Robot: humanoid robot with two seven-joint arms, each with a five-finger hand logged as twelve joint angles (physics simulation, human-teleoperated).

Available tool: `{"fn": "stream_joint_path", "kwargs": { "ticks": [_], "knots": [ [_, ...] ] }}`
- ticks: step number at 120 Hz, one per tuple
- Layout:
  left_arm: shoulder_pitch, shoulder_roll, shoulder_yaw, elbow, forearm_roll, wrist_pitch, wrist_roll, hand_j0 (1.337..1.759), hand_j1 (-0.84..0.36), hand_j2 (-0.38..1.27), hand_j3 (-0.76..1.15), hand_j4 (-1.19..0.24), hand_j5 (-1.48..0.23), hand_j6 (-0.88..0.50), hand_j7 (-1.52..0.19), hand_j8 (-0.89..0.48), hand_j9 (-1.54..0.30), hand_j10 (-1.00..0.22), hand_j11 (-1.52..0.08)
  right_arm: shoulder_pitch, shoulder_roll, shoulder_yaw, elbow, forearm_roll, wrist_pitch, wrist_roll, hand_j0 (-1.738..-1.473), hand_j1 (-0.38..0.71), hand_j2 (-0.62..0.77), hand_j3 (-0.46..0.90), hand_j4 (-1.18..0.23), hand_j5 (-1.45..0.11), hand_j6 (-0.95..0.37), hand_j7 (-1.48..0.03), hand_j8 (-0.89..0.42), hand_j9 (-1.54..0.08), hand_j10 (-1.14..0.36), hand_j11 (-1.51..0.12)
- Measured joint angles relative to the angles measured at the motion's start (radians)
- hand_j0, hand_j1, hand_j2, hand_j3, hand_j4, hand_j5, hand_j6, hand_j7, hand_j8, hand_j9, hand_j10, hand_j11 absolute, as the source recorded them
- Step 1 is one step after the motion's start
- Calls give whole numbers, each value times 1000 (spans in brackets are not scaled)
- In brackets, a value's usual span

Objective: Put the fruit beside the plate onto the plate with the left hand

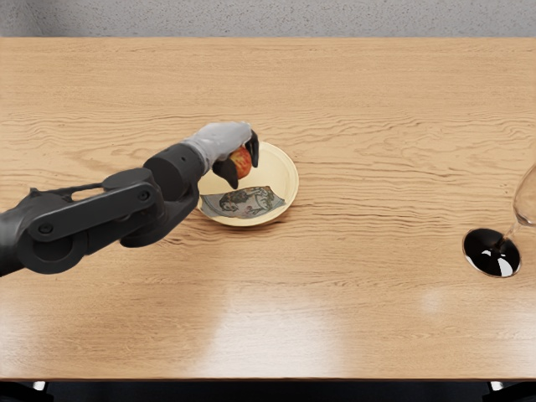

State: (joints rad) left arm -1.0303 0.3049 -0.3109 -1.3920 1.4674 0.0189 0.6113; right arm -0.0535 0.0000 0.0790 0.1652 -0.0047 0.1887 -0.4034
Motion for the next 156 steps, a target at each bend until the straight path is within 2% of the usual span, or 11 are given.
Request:
{"fn": "stream_joint_path", "kwargs": {
  "ticks": [16, 37, 41, 54, 79, 90, 96, 107, 119, 135, 156],
  "knots": [
    [6, -30, 16, 88, -1, 0, 0, 1647, -346, 408, -1, -724, -1014, -423, -981, -346, -990, -495, -1008, 0, 0, 0, -1, 0, 0, 0, -1658, -349, 0, 0, 0, 0, 0, 0, 0, 0, 0, 0],
    [7, -48, 27, 143, -5, -5, 1, 1648, -323, 380, 0, -709, -974, -454, -942, -376, -956, -520, -972, 0, 0, 0, 0, 0, 0, 0, -1658, -349, 0, 0, 0, 0, 0, 0, 0, 0, 0, 0],
    [6, -54, 34, 147, -5, -4, 0, 1649, -274, 336, 0, -650, -889, -438, -861, -367, -874, -517, -888, 0, 0, 0, -1, 0, 0, 0, -1658, -349, 0, 0, 0, 0, 0, 0, 0, 0, 0, 0],
    [4, -62, 43, 146, -8, 1, 0, 1653, -28, 201, 0, -392, -536, -268, -519, -226, -527, -314, -535, 0, 0, 0, 0, 0, 0, 0, -1658, -349, 0, 0, 0, 0, 0, 0, 0, 0, 0, 0],
    [4, 35, 3, -2, -9, 10, 0, 1656, 198, 75, 0, -156, -210, -112, -204, -97, -207, -128, -210, 0, 0, 0, 0, 0, 0, 0, -1658, -349, 0, 0, 0, 0, 0, 0, 0, 0, 0, 0],
    [9, 143, -73, -92, -49, 20, 0, 1657, 244, 51, 0, -108, -144, -81, -140, -71, -142, -90, -143, 0, 0, 0, 0, 0, 0, 0, -1658, -349, 0, 0, 0, 0, 0, 0, 0, 0, 0, 0],
    [3, 191, -119, -137, -145, 20, 0, 1657, 262, 41, 0, -90, -119, -68, -115, -61, -117, -75, -118, 0, 0, 0, 0, 0, 0, 0, -1658, -349, 0, 0, 0, 0, 0, 0, 0, 0, 0, 0],
    [-3, 297, -184, -181, -430, -30, 0, 1657, 285, 28, 0, -65, -85, -52, -83, -47, -84, -56, -85, 0, 0, 0, 0, 0, 0, 0, -1658, -349, 0, 0, 0, 0, 0, 0, 0, 0, 0, 0],
    [20, 438, -284, -201, -744, -258, 0, 1658, 302, 19, 0, -48, -62, -40, -60, -37, -61, -42, -61, 0, 0, 0, 0, 0, 0, 0, -1658, -349, 0, 0, 0, 0, 0, 0, 0, 0, 0, 0],
    [46, 580, -345, -209, -1146, -518, 0, 1658, 314, 12, 0, -35, -44, -31, -43, -30, -43, -32, -44, 0, 0, -1, 0, 0, 0, 0, -1658, -349, 0, 0, 0, 0, 0, 0, 0, 0, 0, 0],
    [49, 691, -367, -212, -1400, -609, 0, 1658, 322, 8, 0, -27, -33, -25, -33, -24, -33, -25, -33, 0, 0, -1, 0, 0, 0, 0, -1658, -349, 0, 0, 0, 0, 0, 0, 0, 0, 0, 0]
  ]
}}
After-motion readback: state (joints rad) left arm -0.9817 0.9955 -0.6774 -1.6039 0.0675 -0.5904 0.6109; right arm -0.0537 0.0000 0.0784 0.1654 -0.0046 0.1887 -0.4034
